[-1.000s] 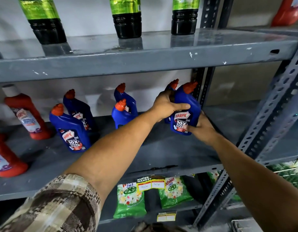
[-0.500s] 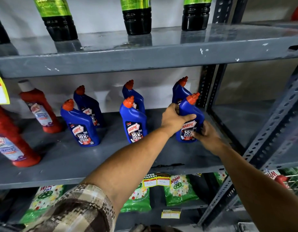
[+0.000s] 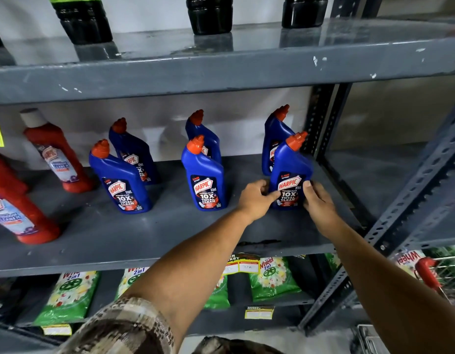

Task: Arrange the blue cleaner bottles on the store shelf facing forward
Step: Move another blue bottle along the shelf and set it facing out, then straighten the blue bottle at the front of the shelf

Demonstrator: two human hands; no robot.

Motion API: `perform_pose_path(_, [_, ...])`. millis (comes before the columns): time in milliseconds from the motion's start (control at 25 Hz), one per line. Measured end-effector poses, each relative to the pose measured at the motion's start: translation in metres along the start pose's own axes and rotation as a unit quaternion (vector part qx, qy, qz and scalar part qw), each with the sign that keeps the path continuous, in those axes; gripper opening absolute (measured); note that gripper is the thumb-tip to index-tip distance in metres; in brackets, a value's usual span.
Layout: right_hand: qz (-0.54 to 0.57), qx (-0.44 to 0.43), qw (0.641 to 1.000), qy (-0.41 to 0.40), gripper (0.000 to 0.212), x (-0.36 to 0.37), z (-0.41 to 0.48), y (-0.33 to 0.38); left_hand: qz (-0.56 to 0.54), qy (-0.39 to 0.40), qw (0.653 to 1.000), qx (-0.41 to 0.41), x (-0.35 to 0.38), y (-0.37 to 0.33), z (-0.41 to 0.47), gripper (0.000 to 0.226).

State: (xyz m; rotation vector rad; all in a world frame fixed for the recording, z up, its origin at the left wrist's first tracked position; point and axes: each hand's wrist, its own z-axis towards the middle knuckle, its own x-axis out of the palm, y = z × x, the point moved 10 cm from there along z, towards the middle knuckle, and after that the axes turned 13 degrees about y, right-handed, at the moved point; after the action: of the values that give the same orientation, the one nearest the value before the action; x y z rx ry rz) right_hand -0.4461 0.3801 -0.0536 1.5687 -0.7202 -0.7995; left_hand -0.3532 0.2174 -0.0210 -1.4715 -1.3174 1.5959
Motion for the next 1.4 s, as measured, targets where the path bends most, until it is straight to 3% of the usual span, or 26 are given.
perform_pose_path(320, [0.013, -0.059, 0.998, -0.03, 0.015, -0.006, -0.037, -0.01, 0.005, -0.034, 0.999, 0.017, 0.018, 0.012, -0.031, 0.037])
perform_pose_path(400, [0.017, -0.055, 0.998, -0.037, 0.013, -0.005, -0.04, -0.009, -0.008, -0.033, 0.999, 0.017, 0.02, 0.011, -0.033, 0.036])
perform_pose_path(680, [0.022, -0.053, 0.998, -0.01, 0.059, 0.0, -0.046, -0.001, -0.006, -0.03, 0.999, 0.014, 0.021, 0.006, -0.037, 0.038])
perform_pose_path(800, [-0.039, -0.092, 0.987, -0.124, 0.053, -0.012, -0.065, 0.007, -0.032, -0.061, 0.998, 0.014, 0.01, 0.009, -0.052, 0.044])
perform_pose_path(880, [-0.103, -0.149, 0.962, -0.204, 0.039, -0.012, -0.091, 0.02, -0.09, -0.132, 0.985, 0.058, -0.016, 0.019, -0.078, 0.028])
perform_pose_path(920, [-0.131, -0.183, 0.956, -0.19, 0.03, 0.002, -0.1, 0.029, -0.103, -0.181, 0.974, 0.089, -0.034, 0.025, -0.097, 0.02])
perform_pose_path(1000, [-0.182, -0.236, 0.952, -0.07, 0.015, 0.049, -0.103, 0.044, -0.1, -0.289, 0.943, 0.129, -0.076, 0.042, -0.137, 0.019])
perform_pose_path(1120, [-0.215, -0.25, 0.939, 0.099, 0.016, 0.124, -0.085, 0.053, -0.105, -0.38, 0.913, 0.102, -0.137, 0.071, -0.156, 0.02])
perform_pose_path(1280, [-0.16, -0.092, 0.964, 0.189, 0.06, 0.183, -0.023, 0.047, -0.225, -0.278, 0.934, -0.005, -0.159, 0.095, -0.108, 0.039])
perform_pose_path(1400, [-0.143, -0.055, 0.961, 0.228, 0.066, 0.206, 0.003, 0.048, -0.246, -0.196, 0.949, -0.028, -0.147, 0.096, -0.09, 0.029])
